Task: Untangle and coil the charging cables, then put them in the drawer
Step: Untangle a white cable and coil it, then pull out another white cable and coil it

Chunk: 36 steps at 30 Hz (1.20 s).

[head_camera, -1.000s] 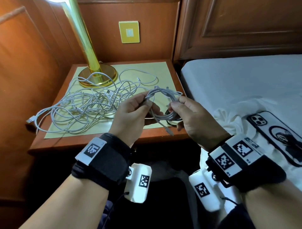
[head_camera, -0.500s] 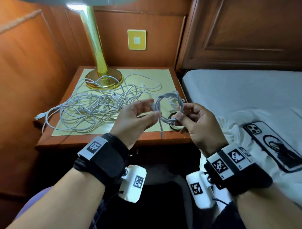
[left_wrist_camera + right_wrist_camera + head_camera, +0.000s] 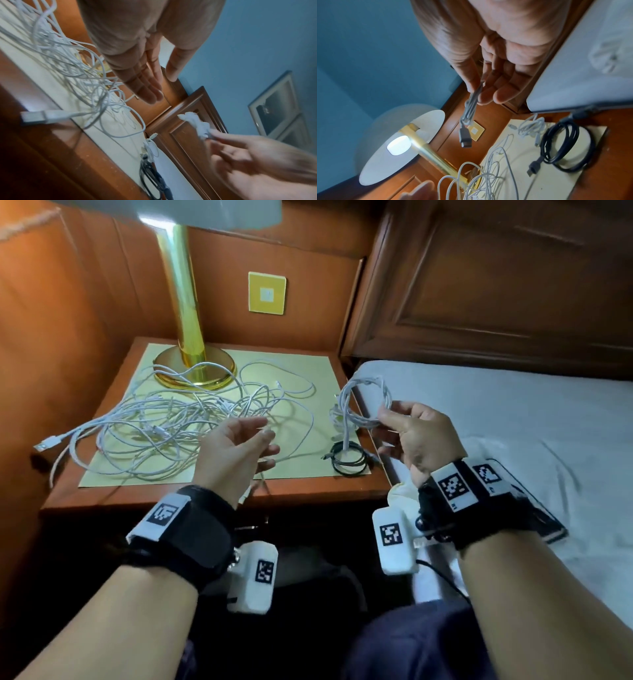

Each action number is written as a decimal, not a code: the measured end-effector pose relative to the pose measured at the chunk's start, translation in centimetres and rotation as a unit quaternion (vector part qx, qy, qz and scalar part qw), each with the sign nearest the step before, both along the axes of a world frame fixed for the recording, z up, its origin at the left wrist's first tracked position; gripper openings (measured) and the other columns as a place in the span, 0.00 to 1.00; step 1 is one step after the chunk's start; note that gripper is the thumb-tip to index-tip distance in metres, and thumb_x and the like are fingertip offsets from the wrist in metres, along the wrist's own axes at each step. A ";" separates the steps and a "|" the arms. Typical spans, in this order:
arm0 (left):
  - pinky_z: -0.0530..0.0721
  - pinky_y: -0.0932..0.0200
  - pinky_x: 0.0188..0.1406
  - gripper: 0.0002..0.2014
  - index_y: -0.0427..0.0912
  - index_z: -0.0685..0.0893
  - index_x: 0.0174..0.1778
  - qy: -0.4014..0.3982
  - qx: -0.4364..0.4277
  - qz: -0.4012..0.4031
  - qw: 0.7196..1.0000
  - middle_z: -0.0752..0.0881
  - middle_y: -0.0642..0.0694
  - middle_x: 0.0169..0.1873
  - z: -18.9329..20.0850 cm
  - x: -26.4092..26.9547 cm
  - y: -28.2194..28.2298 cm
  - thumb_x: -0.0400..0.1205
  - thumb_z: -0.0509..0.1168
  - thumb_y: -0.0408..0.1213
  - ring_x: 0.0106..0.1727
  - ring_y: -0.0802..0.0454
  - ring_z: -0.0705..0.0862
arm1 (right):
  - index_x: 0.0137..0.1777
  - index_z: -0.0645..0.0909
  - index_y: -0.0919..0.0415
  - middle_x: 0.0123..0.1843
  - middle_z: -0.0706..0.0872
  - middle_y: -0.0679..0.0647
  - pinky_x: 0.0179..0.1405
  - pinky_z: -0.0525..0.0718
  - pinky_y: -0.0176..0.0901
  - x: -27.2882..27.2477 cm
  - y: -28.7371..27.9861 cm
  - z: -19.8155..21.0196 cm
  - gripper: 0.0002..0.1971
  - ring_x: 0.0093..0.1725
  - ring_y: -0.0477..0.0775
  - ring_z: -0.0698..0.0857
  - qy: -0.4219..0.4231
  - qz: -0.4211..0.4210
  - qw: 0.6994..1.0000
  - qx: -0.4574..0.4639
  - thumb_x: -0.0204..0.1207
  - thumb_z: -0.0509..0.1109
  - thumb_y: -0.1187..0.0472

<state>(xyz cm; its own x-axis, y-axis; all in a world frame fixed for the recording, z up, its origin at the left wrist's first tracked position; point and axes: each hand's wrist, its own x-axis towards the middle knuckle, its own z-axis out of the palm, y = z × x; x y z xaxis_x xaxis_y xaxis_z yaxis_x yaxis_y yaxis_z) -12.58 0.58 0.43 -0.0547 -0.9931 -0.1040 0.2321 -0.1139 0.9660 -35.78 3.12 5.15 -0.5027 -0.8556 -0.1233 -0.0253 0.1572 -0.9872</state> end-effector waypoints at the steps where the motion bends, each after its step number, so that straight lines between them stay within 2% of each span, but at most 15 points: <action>1: 0.90 0.50 0.43 0.06 0.39 0.85 0.56 -0.021 -0.010 -0.008 1.000 0.88 0.37 0.49 -0.2 -0.5 -0.2 0.84 0.70 0.30 0.44 0.46 0.91 | 0.48 0.85 0.59 0.39 0.92 0.58 0.32 0.84 0.46 -0.2 -1.0 -1.0 0.05 0.36 0.53 0.89 -0.014 0.005 1.000 0.005 0.76 0.78 0.62; 5: 0.90 0.51 0.40 0.05 0.46 0.87 0.54 -0.117 -0.074 -0.026 0.990 0.90 0.44 0.48 -0.2 -1.5 -2.2 0.84 0.71 0.35 0.44 0.49 0.93 | 0.44 0.84 0.61 0.33 0.89 0.56 0.28 0.84 0.41 -1.0 -6.2 -3.2 0.04 0.30 0.48 0.87 -0.045 -0.007 0.999 0.015 0.79 0.75 0.66; 10: 0.92 0.47 0.42 0.05 0.48 0.88 0.54 -0.226 -0.116 -0.026 0.967 0.90 0.52 0.45 -0.8 -1.9 -6.0 0.84 0.69 0.36 0.40 0.57 0.91 | 0.42 0.85 0.59 0.35 0.88 0.60 0.38 0.89 0.44 -4.2 -11.6 -5.8 0.06 0.31 0.49 0.86 0.013 -0.042 0.997 0.061 0.80 0.74 0.66; 12: 0.92 0.43 0.44 0.06 0.49 0.87 0.54 -0.245 -0.106 -0.043 0.963 0.90 0.53 0.45 -1.2 -2.3 -7.4 0.84 0.69 0.36 0.40 0.57 0.92 | 0.43 0.84 0.60 0.36 0.88 0.60 0.40 0.90 0.44 -4.9 -13.1 -6.4 0.05 0.32 0.49 0.87 0.012 -0.051 0.996 0.072 0.80 0.74 0.66; 15: 0.91 0.41 0.48 0.06 0.49 0.88 0.56 -0.282 -0.112 -0.069 0.950 0.90 0.56 0.46 -1.8 -2.9 -9.0 0.84 0.69 0.38 0.41 0.58 0.92 | 0.50 0.84 0.64 0.35 0.87 0.60 0.36 0.87 0.42 -5.7 -15.7 -7.0 0.02 0.31 0.48 0.86 0.002 -0.069 0.994 0.080 0.80 0.74 0.66; 17: 0.91 0.42 0.48 0.06 0.50 0.87 0.56 -0.292 -0.111 -0.080 0.946 0.90 0.55 0.46 -1.8 -3.2 -9.9 0.84 0.69 0.38 0.41 0.59 0.92 | 0.54 0.85 0.67 0.34 0.87 0.60 0.36 0.87 0.43 -6.0 -17.5 -7.2 0.06 0.30 0.49 0.86 0.008 -0.068 0.994 0.085 0.80 0.74 0.66; 21: 0.92 0.42 0.45 0.06 0.49 0.87 0.56 -0.270 -0.092 -0.082 0.955 0.89 0.53 0.45 -1.8 -3.5 -11.4 0.85 0.68 0.36 0.42 0.56 0.92 | 0.53 0.86 0.70 0.31 0.88 0.58 0.42 0.90 0.46 -6.3 -19.9 -8.3 0.08 0.30 0.49 0.87 0.026 -0.055 0.992 0.113 0.79 0.75 0.64; 24: 0.92 0.44 0.44 0.06 0.49 0.87 0.56 -0.265 -0.090 -0.083 0.956 0.89 0.53 0.45 -1.8 -3.6 -12.2 0.85 0.68 0.36 0.43 0.55 0.92 | 0.56 0.83 0.74 0.33 0.87 0.60 0.44 0.91 0.48 -5.9 -21.0 -8.8 0.11 0.29 0.50 0.86 0.016 -0.034 0.987 0.153 0.80 0.74 0.66; 25: 0.93 0.44 0.44 0.06 0.49 0.87 0.56 -0.266 -0.092 -0.085 0.956 0.89 0.53 0.45 -1.7 -3.6 -12.4 0.85 0.68 0.37 0.43 0.55 0.92 | 0.56 0.81 0.74 0.33 0.86 0.61 0.41 0.91 0.45 -5.7 -21.3 -8.9 0.09 0.28 0.49 0.85 0.011 -0.023 0.985 0.170 0.81 0.72 0.68; 27: 0.93 0.45 0.43 0.06 0.48 0.87 0.56 -0.264 -0.095 -0.086 0.956 0.90 0.52 0.46 -1.6 -3.6 -12.7 0.85 0.68 0.37 0.43 0.55 0.92 | 0.57 0.81 0.73 0.30 0.85 0.58 0.29 0.87 0.36 -5.5 -21.6 -9.0 0.07 0.24 0.46 0.84 0.011 0.001 0.980 0.198 0.83 0.69 0.70; 28: 0.93 0.46 0.43 0.06 0.48 0.87 0.56 -0.262 -0.094 -0.086 0.957 0.90 0.52 0.46 -1.5 -3.5 -12.8 0.85 0.68 0.37 0.43 0.55 0.92 | 0.62 0.82 0.73 0.30 0.85 0.56 0.29 0.87 0.35 -5.6 -21.6 -9.3 0.10 0.24 0.46 0.85 0.027 0.008 0.978 0.206 0.83 0.68 0.70; 29: 0.93 0.46 0.43 0.06 0.48 0.87 0.56 -0.261 -0.093 -0.086 0.957 0.90 0.52 0.46 -1.5 -3.5 -12.9 0.85 0.68 0.37 0.43 0.55 0.92 | 0.61 0.83 0.72 0.32 0.86 0.56 0.35 0.89 0.37 -5.7 -21.7 -9.5 0.11 0.28 0.48 0.87 0.056 0.013 0.976 0.211 0.82 0.70 0.68; 32: 0.93 0.47 0.43 0.06 0.47 0.87 0.56 -0.261 -0.093 -0.090 0.957 0.89 0.52 0.47 -1.4 -3.3 -12.8 0.85 0.68 0.37 0.43 0.55 0.92 | 0.61 0.86 0.72 0.42 0.91 0.61 0.50 0.91 0.50 -5.8 -21.7 -9.4 0.17 0.37 0.54 0.88 0.163 0.002 0.959 0.231 0.78 0.74 0.59; 34: 0.93 0.48 0.42 0.06 0.46 0.87 0.56 -0.259 -0.094 -0.093 0.957 0.89 0.52 0.47 -1.2 -3.1 -12.6 0.85 0.68 0.36 0.42 0.55 0.92 | 0.58 0.86 0.75 0.49 0.92 0.68 0.54 0.89 0.57 -5.6 -21.5 -8.9 0.20 0.37 0.57 0.86 0.233 -0.007 0.946 0.226 0.78 0.74 0.55; 36: 0.93 0.47 0.43 0.06 0.46 0.87 0.56 -0.258 -0.096 -0.096 0.957 0.90 0.52 0.47 -0.9 -2.8 -12.2 0.85 0.68 0.37 0.42 0.56 0.92 | 0.57 0.86 0.77 0.49 0.90 0.71 0.53 0.88 0.58 -5.3 -21.2 -8.5 0.22 0.37 0.60 0.83 0.272 -0.004 0.940 0.205 0.79 0.72 0.54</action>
<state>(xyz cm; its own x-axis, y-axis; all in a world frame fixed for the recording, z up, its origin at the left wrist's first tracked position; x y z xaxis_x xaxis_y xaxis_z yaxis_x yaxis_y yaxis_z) -15.35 -11.65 -0.48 -0.2278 -0.9736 0.0168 -0.2880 0.0838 0.9540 -41.10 -18.06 -3.33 -0.5926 -0.7886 -0.1640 -0.5066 0.5232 -0.6854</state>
